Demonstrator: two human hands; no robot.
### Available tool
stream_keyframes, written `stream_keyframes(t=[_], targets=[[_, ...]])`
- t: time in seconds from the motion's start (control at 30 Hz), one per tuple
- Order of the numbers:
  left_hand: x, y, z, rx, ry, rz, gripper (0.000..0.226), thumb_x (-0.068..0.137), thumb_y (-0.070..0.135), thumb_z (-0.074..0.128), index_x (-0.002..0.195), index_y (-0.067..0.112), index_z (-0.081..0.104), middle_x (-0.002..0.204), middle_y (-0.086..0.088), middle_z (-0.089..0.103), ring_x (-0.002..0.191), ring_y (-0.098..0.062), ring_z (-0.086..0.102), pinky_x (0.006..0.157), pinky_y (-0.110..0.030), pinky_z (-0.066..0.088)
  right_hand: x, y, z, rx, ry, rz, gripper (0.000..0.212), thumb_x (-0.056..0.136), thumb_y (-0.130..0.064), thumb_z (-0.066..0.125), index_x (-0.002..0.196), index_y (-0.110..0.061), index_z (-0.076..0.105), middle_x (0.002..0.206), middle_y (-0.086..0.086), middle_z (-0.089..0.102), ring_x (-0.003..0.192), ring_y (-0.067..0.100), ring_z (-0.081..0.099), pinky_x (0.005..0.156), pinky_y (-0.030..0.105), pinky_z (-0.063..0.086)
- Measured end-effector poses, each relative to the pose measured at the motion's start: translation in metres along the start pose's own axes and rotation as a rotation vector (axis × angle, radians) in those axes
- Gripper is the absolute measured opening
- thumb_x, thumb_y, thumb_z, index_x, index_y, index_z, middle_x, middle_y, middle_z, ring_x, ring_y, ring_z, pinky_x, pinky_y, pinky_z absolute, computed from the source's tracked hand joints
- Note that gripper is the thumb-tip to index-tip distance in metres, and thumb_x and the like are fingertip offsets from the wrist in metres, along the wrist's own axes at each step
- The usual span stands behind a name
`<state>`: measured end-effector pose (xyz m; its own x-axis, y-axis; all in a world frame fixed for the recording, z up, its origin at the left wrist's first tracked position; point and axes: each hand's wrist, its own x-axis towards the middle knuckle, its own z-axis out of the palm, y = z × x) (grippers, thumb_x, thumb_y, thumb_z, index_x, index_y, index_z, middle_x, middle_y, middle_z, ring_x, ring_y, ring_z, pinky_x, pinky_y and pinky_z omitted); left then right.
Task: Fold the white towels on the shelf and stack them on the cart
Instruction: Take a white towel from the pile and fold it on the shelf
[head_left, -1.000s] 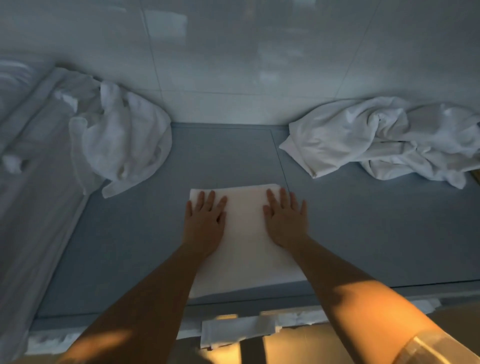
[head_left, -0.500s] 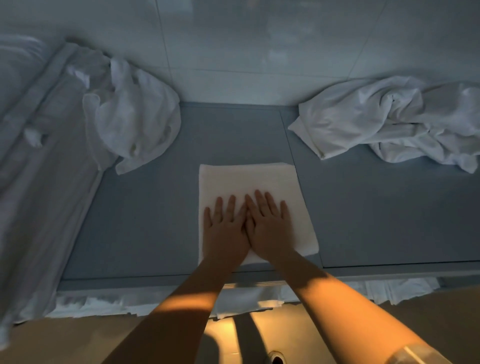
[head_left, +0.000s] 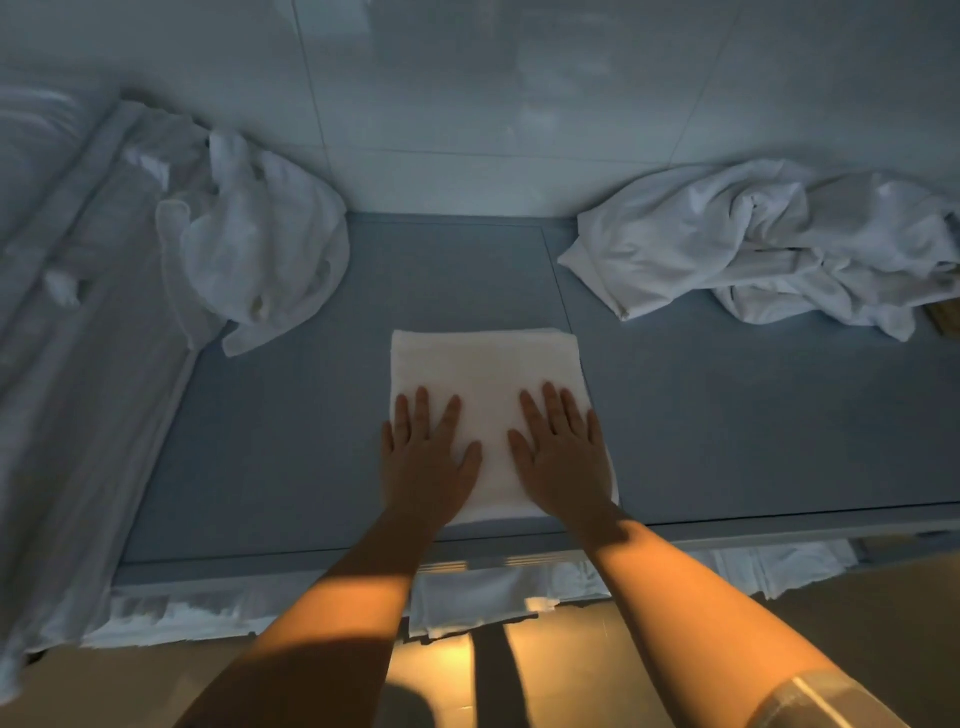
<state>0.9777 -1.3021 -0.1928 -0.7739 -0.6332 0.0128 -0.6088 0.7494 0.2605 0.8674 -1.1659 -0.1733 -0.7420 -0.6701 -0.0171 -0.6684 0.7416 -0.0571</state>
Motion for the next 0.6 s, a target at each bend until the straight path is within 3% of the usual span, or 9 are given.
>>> stream_keyframes(t=[0.3,0.6], targets=[[-0.011,0.056,0.016,0.048,-0.02,0.038,0.069,0.091,0.061,0.027,0.152,0.036,0.007,0.161,-0.008,-0.003,0.147,-0.032,-0.005,0.117,-0.046,0.002,-0.017,0.054,0.0,0.067,-0.046,0.064,0.061,0.098,-0.055,0.017,0.152,-0.033,-0.003,0.161,-0.001,-0.006,0.148,0.019,-0.007,0.118,0.045,0.002],[-0.005,0.179,0.051,0.025,-0.012,0.113,0.07,0.089,0.06,0.031,0.152,0.034,0.013,0.16,-0.011,0.001,0.146,-0.035,-0.004,0.116,-0.048,0.0,-0.026,0.179,-0.006,0.069,-0.028,0.134,0.061,0.098,-0.056,0.019,0.152,-0.034,-0.001,0.161,-0.002,-0.004,0.148,0.019,-0.004,0.118,0.045,0.003]])
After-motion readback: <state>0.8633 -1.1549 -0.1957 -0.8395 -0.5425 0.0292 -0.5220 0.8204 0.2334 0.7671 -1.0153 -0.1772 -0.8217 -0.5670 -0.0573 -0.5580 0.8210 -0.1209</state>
